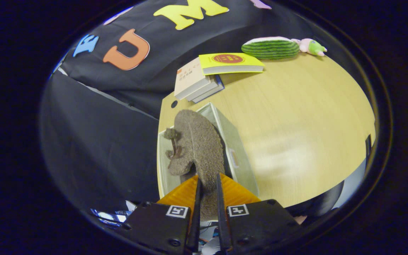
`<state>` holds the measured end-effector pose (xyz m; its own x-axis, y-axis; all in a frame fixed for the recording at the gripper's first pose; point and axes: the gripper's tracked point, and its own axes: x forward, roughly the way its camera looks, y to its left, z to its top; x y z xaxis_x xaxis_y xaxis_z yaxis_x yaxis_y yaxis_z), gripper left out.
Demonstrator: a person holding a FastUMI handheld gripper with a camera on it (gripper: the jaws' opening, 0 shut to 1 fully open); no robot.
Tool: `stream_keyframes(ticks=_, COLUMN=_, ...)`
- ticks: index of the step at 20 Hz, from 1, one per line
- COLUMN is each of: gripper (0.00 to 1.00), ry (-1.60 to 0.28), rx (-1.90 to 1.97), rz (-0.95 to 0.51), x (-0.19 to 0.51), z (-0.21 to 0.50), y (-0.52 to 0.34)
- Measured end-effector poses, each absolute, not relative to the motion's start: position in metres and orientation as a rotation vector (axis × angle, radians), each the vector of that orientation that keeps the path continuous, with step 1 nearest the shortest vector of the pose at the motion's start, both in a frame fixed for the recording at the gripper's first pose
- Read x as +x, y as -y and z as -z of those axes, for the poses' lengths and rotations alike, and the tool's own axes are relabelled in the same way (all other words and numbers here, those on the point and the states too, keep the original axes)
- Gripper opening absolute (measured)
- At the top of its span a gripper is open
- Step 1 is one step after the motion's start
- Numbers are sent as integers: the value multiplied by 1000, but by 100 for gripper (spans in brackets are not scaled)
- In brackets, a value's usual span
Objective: Open the storage box then place both shoes into the box .Put the left shoe in first, then the right shoe, with the right side of both shoes facing outward in a uniform manner.
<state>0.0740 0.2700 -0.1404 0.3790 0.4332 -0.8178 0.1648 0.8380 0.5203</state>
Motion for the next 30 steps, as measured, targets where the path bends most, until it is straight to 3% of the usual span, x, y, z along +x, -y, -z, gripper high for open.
stream_keyframes(ticks=2, gripper=28, ry=-1172, rx=585, rz=-198, x=75, z=134, y=-274)
stream_keyframes(ticks=4, gripper=43, ry=-1142, rx=575, rz=-206, x=79, z=127, y=-272)
stream_keyframes(ticks=5, gripper=57, ry=-1125, rx=569, rz=-211, x=81, z=124, y=-270)
stream_keyframes(ticks=8, gripper=78, ry=-1032, rx=539, rz=-212, x=91, z=109, y=-260)
stream_keyframes(ticks=9, gripper=81, ry=-1004, rx=528, rz=-205, x=94, z=104, y=-254)
stream_keyframes(ticks=18, gripper=82, ry=-656, rx=352, rz=-157, x=128, z=32, y=-179)
stream_keyframes(ticks=22, gripper=99, ry=-480, rx=281, rz=-104, x=109, z=6, y=-142)
stream_keyframes(ticks=28, gripper=100, ry=-105, rx=48, rz=-18, x=65, z=-46, y=-99)
stream_keyframes(ticks=30, gripper=100, ry=-62, rx=5, rz=4, x=46, z=-42, y=-93)
